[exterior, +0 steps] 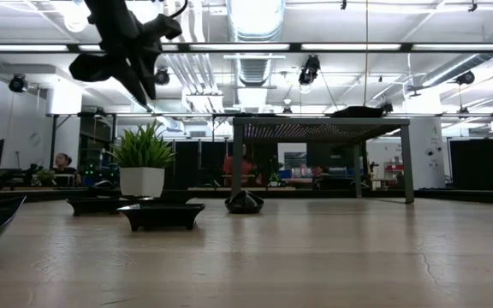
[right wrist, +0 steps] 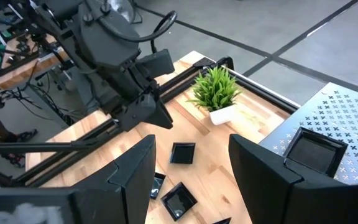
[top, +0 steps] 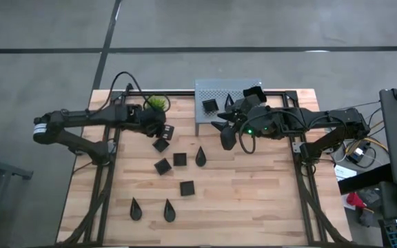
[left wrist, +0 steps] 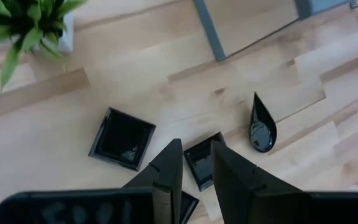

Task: Pick & Place Mini shaped plates
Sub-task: Stack the black square plate on top of the black square plate on the shelf

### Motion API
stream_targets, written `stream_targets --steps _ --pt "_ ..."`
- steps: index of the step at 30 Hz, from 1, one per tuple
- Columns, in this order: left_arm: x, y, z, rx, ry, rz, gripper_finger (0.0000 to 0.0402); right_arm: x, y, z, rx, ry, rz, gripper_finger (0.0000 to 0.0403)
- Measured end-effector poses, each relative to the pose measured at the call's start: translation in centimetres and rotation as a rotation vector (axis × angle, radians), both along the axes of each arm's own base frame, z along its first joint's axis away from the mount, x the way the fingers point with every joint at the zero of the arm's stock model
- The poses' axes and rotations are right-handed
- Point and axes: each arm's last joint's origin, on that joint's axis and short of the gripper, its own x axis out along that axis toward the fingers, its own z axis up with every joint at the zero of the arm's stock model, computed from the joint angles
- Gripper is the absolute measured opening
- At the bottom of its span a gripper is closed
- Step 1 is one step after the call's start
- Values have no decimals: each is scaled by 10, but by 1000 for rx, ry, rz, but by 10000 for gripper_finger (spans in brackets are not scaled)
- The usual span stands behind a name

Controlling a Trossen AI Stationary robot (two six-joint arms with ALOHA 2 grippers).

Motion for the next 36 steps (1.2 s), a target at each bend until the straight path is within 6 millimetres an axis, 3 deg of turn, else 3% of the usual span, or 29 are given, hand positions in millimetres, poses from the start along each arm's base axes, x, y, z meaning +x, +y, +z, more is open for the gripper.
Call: stream_targets --steps 11,21,30,36 --pt "-15 -5 -15 -37 7 49 76 -2 0 -3 -5 38 0 201" --pt "-32 -8 -45 -78 71 102 76 -2 0 -4 -7 51 0 201" --pt "-41 -15 -62 -196 108 41 76 -3 1 -7 -24 82 12 201" --pt "-46 -9 -75 -91 181 -28 76 -2 0 -5 -23 63 1 201"
